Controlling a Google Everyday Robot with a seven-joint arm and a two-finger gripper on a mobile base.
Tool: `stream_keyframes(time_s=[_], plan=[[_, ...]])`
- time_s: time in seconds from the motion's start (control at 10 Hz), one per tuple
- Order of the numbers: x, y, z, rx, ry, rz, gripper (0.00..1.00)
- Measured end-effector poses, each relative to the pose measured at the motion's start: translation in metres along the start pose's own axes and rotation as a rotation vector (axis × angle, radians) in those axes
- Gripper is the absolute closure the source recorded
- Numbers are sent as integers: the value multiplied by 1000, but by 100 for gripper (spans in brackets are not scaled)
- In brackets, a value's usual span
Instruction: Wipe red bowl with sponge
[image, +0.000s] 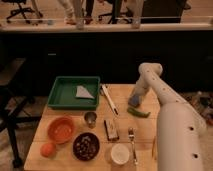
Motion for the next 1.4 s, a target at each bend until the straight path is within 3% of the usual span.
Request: stream_keyframes(time_s=[0.1, 0.4, 0.9, 1.2, 1.4], plan=[[0, 1, -4, -3, -3, -13, 72], [-2, -5, -18, 16, -18, -23, 98], [-9, -9, -68, 101, -70, 85, 100], [-33, -17, -94, 151, -105, 88, 100], [-59, -24, -105, 164, -121, 56, 100]])
